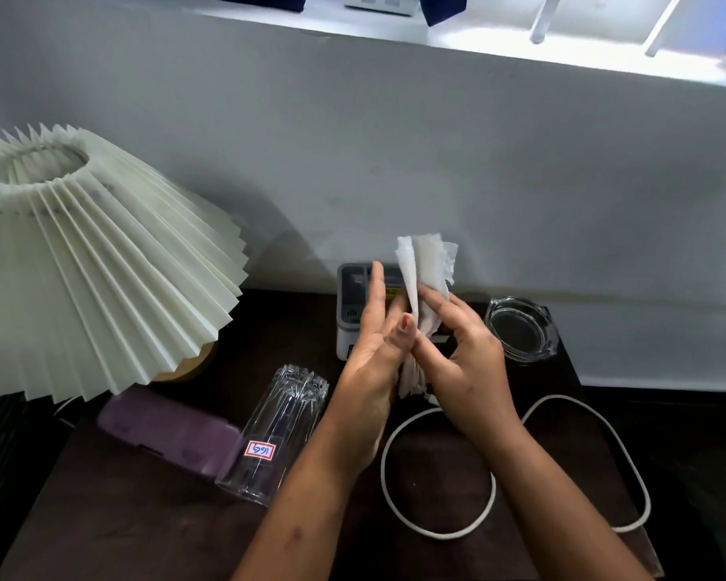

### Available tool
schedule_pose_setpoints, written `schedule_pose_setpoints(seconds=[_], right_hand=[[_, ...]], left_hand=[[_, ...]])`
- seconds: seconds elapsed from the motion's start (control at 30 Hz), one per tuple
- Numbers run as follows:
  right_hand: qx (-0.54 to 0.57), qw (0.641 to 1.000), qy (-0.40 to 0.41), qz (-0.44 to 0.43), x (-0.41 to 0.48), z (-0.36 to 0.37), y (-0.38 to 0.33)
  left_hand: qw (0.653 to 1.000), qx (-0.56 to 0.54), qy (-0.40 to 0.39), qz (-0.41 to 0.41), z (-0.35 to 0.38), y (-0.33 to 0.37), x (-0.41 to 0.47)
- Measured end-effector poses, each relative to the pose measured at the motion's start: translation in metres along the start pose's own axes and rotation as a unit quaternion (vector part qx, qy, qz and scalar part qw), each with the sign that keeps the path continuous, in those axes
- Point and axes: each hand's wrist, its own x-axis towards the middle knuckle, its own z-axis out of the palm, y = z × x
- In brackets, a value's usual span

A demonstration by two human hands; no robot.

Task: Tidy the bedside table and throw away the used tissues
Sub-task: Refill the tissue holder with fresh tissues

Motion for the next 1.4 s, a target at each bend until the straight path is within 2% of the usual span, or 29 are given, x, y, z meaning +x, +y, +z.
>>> schedule_pose_setpoints(seconds=[0.1, 0.17, 0.2, 0.27, 0.3, 0.4, 0.47, 0.63, 0.73, 0.87, 0.97, 1.1, 1.4], right_hand=[[0.006, 0.999, 0.036, 0.019, 0.0, -0.001, 0.005], [0.017, 0.998, 0.053, 0.035, 0.002, -0.001, 0.011], [0.024, 0.997, 0.066, 0.042, 0.004, -0.002, 0.013], [0.04, 0.992, 0.105, 0.048, 0.011, -0.006, 0.014], [0.044, 0.99, 0.127, 0.048, 0.016, -0.008, 0.013], [0.046, 0.983, 0.175, 0.038, 0.036, -0.016, 0.009], [0.038, 0.98, 0.192, 0.025, 0.052, -0.018, 0.007], [-0.011, 0.982, 0.189, 0.013, 0.085, -0.009, 0.001], [-0.027, 0.985, 0.171, 0.014, 0.094, 0.003, 0.0], [-0.046, 0.986, 0.161, -0.017, 0.105, 0.016, -0.003], [-0.045, 0.988, 0.146, -0.016, 0.109, 0.024, -0.004], [-0.118, 0.986, 0.11, -0.052, 0.106, 0.03, 0.001], [-0.151, 0.975, 0.153, -0.049, 0.093, 0.021, 0.009]], left_hand=[[0.999, -0.011, 0.033, -0.007, -0.004, 0.002, 0.002], [0.991, 0.096, 0.085, 0.027, -0.008, 0.0, 0.002], [0.97, 0.205, 0.12, 0.055, -0.012, -0.001, 0.003], [0.876, 0.44, 0.174, 0.098, -0.022, -0.005, 0.005], [0.836, 0.512, 0.175, 0.086, -0.026, -0.005, 0.006], [0.758, 0.638, 0.135, 0.017, -0.031, -0.008, 0.005], [0.723, 0.682, 0.109, -0.003, -0.032, -0.011, 0.003], [0.706, 0.7, 0.107, 0.007, -0.029, -0.014, 0.002], [0.707, 0.7, 0.101, 0.002, -0.028, -0.016, 0.002], [0.696, 0.713, 0.08, -0.026, -0.031, -0.014, 0.001], [0.702, 0.707, 0.078, -0.027, -0.033, -0.013, 0.001], [0.706, 0.703, 0.075, -0.025, -0.033, -0.014, 0.002], [0.702, 0.708, 0.067, -0.034, -0.034, -0.016, 0.001]])
